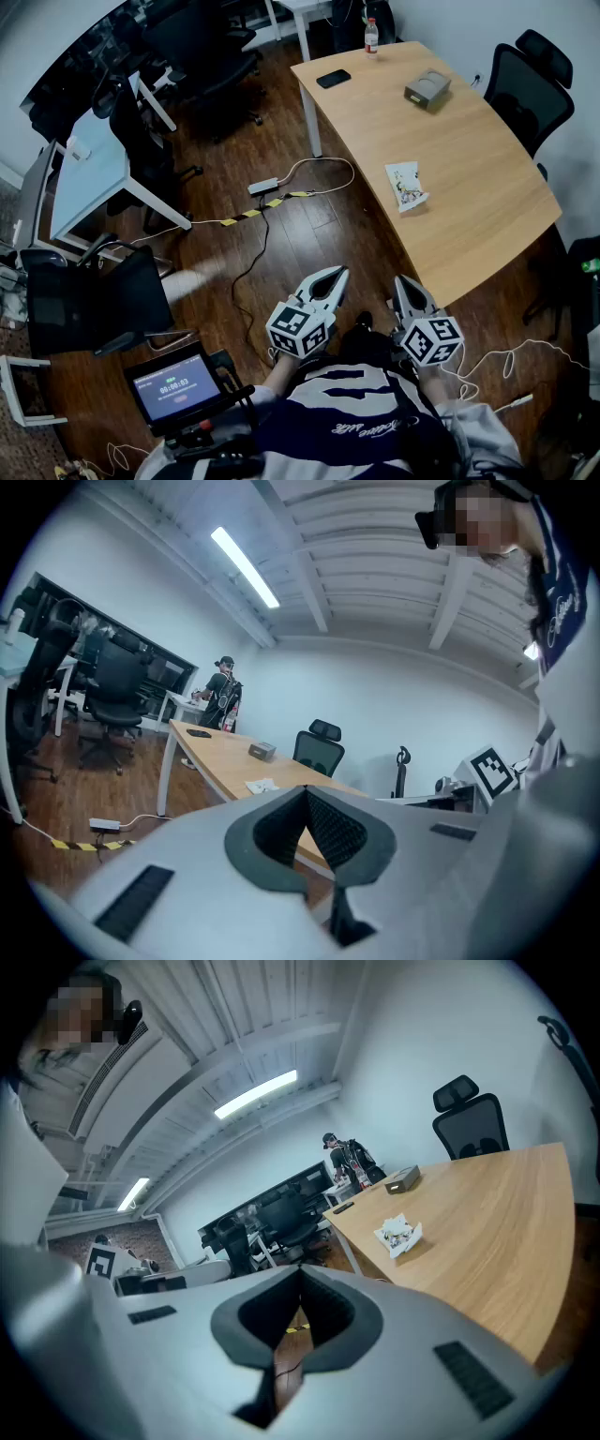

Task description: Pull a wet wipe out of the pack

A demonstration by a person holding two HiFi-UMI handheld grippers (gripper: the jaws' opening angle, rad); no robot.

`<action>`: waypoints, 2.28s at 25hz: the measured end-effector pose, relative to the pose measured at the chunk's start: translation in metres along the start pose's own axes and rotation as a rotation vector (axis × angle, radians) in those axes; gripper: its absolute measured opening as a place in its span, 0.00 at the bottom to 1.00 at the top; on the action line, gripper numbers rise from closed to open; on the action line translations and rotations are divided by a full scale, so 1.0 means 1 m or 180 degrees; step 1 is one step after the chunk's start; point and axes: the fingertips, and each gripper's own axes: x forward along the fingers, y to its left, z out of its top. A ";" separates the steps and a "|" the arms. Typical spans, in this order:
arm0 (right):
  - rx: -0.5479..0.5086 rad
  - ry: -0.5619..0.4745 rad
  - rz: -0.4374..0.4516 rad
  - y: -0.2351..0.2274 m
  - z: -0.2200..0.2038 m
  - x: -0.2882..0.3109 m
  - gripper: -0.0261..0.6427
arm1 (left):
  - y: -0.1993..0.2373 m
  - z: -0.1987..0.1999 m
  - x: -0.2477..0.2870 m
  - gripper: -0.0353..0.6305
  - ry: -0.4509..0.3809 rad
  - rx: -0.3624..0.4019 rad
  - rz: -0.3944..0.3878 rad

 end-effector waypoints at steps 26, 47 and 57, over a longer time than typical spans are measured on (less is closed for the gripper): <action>0.0396 0.0112 -0.0304 -0.157 0.050 0.100 0.05 | 0.048 0.004 0.190 0.06 0.0586 0.0172 -0.0304; 0.0701 0.0639 -0.1556 -0.239 0.059 0.229 0.20 | 0.156 -0.024 0.376 0.06 0.1962 0.0750 -0.1479; 0.0670 0.0861 -0.1859 -0.238 0.034 0.241 0.20 | 0.150 -0.064 0.404 0.06 0.2559 0.1442 -0.2005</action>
